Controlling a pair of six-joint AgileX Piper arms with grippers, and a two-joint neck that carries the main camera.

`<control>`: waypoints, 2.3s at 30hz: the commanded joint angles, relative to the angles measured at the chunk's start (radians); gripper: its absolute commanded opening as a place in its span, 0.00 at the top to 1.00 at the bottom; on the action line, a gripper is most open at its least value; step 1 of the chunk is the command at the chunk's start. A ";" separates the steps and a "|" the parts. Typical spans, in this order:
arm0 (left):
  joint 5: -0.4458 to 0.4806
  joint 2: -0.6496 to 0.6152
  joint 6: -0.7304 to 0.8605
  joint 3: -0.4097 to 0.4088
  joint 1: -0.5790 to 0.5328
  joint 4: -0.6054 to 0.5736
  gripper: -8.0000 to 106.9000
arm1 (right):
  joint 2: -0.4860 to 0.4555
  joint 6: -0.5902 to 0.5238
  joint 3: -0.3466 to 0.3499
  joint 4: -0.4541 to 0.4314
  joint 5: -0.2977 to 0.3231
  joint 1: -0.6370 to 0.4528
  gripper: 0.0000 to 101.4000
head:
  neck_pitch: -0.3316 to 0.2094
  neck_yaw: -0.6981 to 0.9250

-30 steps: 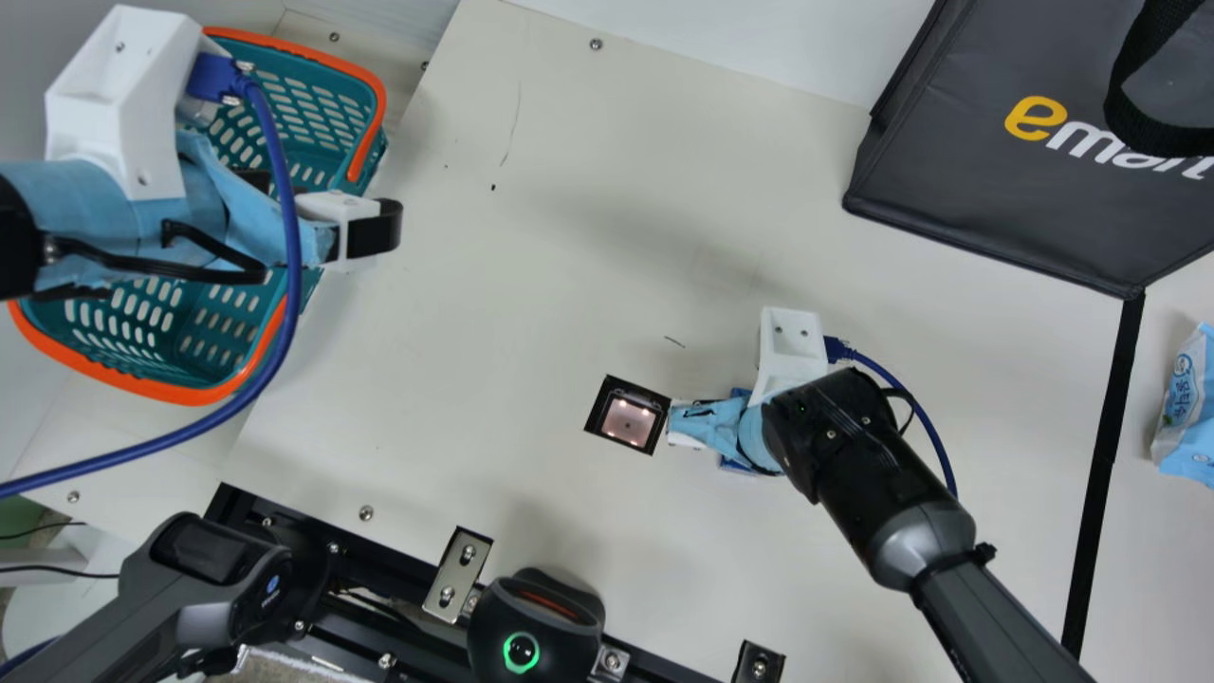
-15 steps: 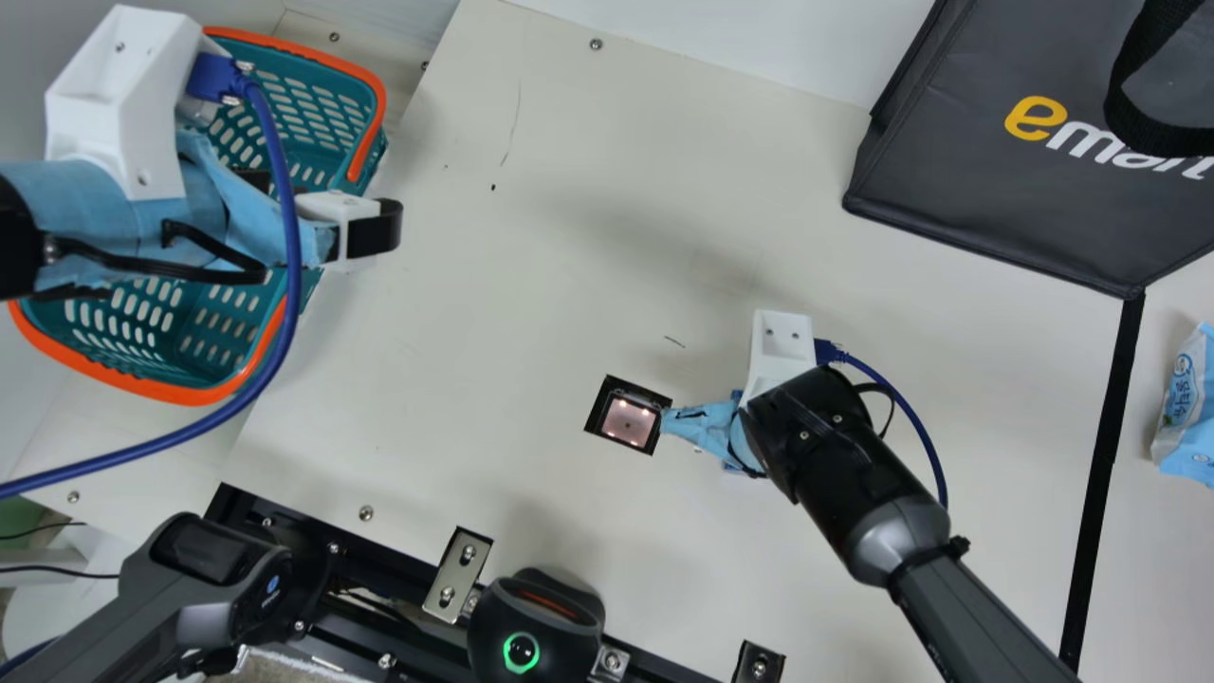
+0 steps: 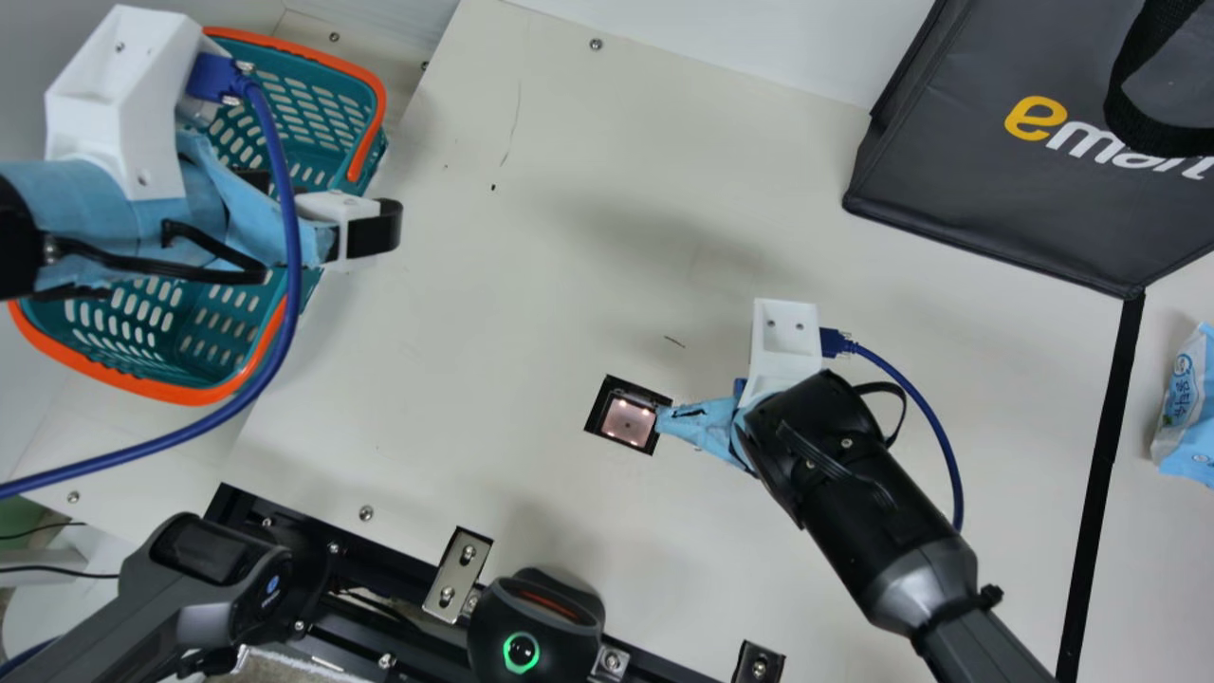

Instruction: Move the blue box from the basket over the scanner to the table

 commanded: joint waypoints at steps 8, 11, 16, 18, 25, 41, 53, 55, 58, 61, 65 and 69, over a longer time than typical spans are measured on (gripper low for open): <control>0.000 0.000 0.000 0.000 0.000 0.000 0.15 | -0.054 -0.114 0.006 0.058 -0.008 -0.093 1.00 | -0.030 -0.239; 0.000 0.000 0.000 0.000 0.000 0.000 0.15 | -0.078 -0.186 0.017 0.098 -0.015 -0.160 1.00 | -0.030 -0.309; 0.000 0.000 0.000 0.000 0.000 0.000 0.15 | -0.115 -0.315 0.038 0.169 -0.020 -0.299 1.00 | -0.030 -0.331; 0.000 0.000 0.000 0.000 0.000 0.000 0.15 | -0.129 -0.366 0.046 0.196 -0.017 -0.360 1.00 | -0.030 -0.331; 0.000 0.000 0.000 0.000 0.000 0.000 0.15 | -0.165 -0.535 0.073 0.261 0.002 -0.588 1.00 | -0.030 -0.331; 0.000 0.000 0.000 0.000 0.000 0.000 0.15 | -0.177 -0.839 0.089 0.275 0.032 -1.055 1.00 | -0.030 -0.331; 0.000 0.000 0.000 0.000 0.000 0.000 0.15 | -0.138 -0.980 0.094 0.209 -0.002 -1.276 1.00 | -0.030 -0.331; 0.000 0.000 0.000 0.000 0.000 0.000 0.15 | -0.131 -0.993 0.099 0.197 -0.012 -1.301 1.00 | -0.030 -0.331; 0.000 0.000 0.000 0.000 0.000 0.000 0.15 | -0.122 -1.009 0.106 0.179 -0.026 -1.330 1.00 | -0.030 -0.331; 0.000 0.000 0.000 0.000 0.000 0.000 0.15 | -0.110 -1.016 0.113 0.160 -0.041 -1.351 1.00 | -0.030 -0.331; 0.000 0.000 0.000 0.000 0.000 0.000 0.15 | -0.092 -1.017 0.118 0.141 -0.054 -1.369 1.00 | -0.030 -0.331; 0.000 0.000 0.000 0.000 0.000 0.000 0.15 | -0.066 -1.010 0.122 0.128 -0.066 -1.378 1.00 | -0.030 -0.331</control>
